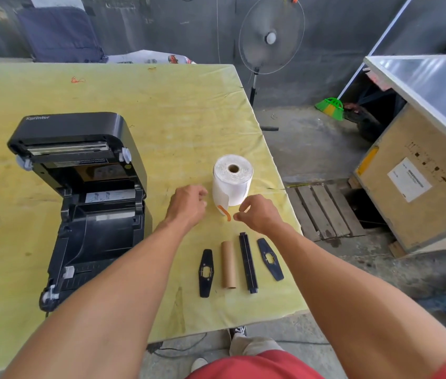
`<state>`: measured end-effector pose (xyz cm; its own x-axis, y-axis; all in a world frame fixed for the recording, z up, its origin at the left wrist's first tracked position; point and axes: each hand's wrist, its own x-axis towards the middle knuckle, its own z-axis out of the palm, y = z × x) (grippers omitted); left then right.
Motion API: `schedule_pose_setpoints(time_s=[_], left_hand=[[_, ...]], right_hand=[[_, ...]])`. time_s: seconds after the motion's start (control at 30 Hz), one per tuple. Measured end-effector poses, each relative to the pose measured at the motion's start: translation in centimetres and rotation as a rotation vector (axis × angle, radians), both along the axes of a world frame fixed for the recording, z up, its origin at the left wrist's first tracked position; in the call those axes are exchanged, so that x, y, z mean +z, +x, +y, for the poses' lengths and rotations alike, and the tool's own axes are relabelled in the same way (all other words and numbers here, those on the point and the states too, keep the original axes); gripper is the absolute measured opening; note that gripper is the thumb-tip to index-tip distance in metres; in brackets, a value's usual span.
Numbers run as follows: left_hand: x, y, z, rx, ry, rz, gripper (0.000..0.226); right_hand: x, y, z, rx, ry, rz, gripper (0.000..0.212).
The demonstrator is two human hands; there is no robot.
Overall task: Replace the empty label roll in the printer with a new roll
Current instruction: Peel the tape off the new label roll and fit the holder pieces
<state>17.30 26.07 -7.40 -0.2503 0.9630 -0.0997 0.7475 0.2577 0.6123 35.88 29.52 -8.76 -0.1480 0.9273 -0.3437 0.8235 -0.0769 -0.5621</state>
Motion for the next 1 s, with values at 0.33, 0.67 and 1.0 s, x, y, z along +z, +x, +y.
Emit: schedule_pose_setpoints(time_s=[0.33, 0.67, 1.0], left_hand=[[2.5, 0.7, 5.1, -0.320, 0.091, 0.280, 0.065], [1.9, 3.0, 8.3, -0.535, 0.003, 0.468, 0.059], [1.0, 4.2, 10.0, -0.332, -0.010, 0.162, 0.059]], right_hand=[[-1.9, -2.2, 2.1, 0.019, -0.011, 0.078, 0.034], [-3.3, 0.2, 4.0, -0.194, 0.078, 0.133, 0.012], [-2.2, 1.6, 5.9, -0.188, 0.092, 0.267, 0.017]])
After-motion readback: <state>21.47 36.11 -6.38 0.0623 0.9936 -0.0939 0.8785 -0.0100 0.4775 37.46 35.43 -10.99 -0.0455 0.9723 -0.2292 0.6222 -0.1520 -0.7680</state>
